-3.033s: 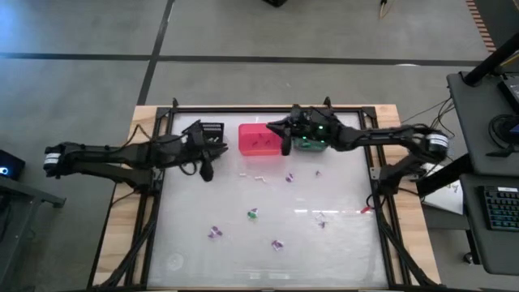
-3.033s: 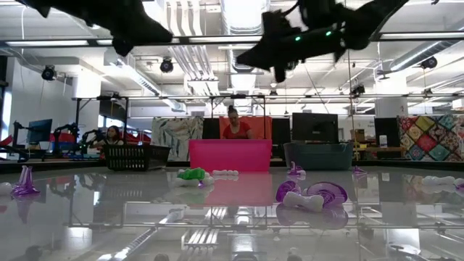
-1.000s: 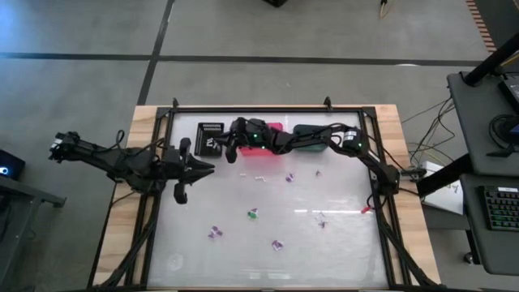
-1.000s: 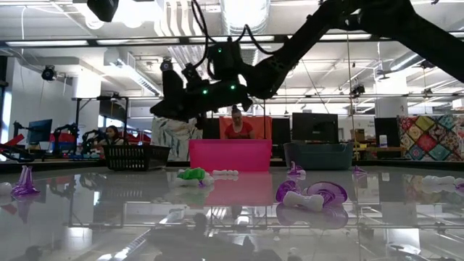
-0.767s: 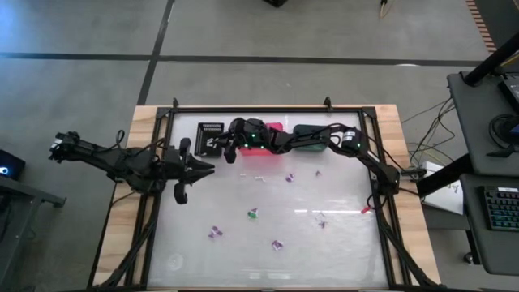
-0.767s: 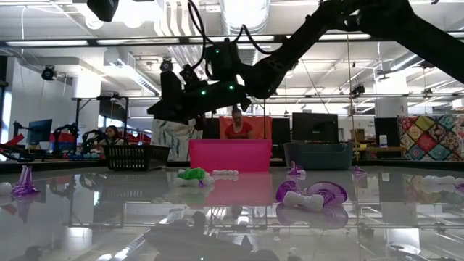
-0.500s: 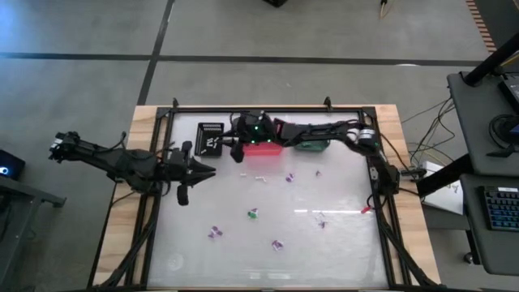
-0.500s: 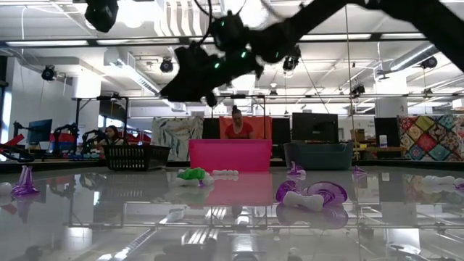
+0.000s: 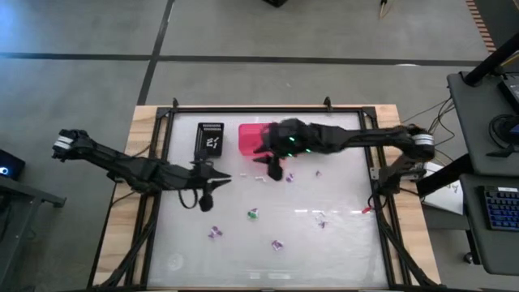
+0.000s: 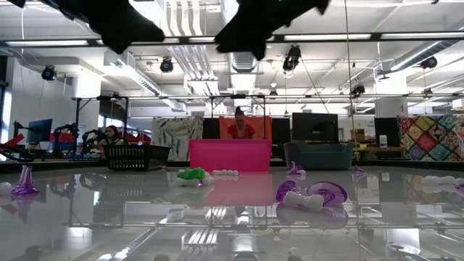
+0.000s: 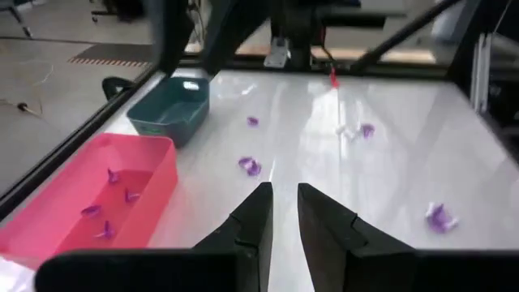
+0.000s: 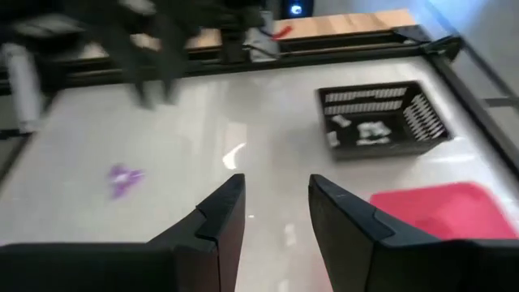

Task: Sort Halloween decoration
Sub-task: Put the white bone toy into the black bin

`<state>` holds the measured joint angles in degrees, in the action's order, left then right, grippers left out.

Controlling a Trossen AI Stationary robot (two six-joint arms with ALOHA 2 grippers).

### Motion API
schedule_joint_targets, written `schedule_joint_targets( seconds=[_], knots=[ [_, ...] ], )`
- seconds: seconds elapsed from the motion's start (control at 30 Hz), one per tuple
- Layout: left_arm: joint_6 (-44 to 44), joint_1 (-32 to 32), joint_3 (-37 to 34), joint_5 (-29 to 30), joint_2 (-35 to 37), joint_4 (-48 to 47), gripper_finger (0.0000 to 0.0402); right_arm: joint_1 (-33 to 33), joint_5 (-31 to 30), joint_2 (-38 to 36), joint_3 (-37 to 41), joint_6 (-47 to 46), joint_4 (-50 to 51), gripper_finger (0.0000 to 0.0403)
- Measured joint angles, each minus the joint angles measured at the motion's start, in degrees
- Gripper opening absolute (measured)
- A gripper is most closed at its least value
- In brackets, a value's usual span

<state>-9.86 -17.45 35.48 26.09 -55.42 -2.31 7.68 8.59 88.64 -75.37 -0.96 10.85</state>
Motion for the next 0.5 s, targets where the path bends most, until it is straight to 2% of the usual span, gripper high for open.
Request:
schedule_joint_targets(
  seconds=[0.13, 0.27, 0.4, 0.5],
  knots=[
    [1.5, 1.0, 0.2, 0.0, -5.3, 0.2, 0.0039, -3.0, -0.6, -6.6, 6.7, -4.6, -0.4, 0.0129],
    [2.2, 4.0, 1.1, -1.0, -10.7, 0.3, 0.0038, -6.6, -7.4, -11.3, 12.5, -6.6, -1.6, 0.0127],
    [3.5, 8.6, 1.7, -9.7, -15.8, 0.6, 0.0038, -9.2, -15.0, -14.6, 17.0, -7.0, -3.3, 0.013],
    [4.1, 11.9, 2.0, -13.5, -19.5, 0.9, 0.0038, -10.1, -16.8, -15.9, 19.1, -8.7, -4.3, 0.0128]
  ],
)
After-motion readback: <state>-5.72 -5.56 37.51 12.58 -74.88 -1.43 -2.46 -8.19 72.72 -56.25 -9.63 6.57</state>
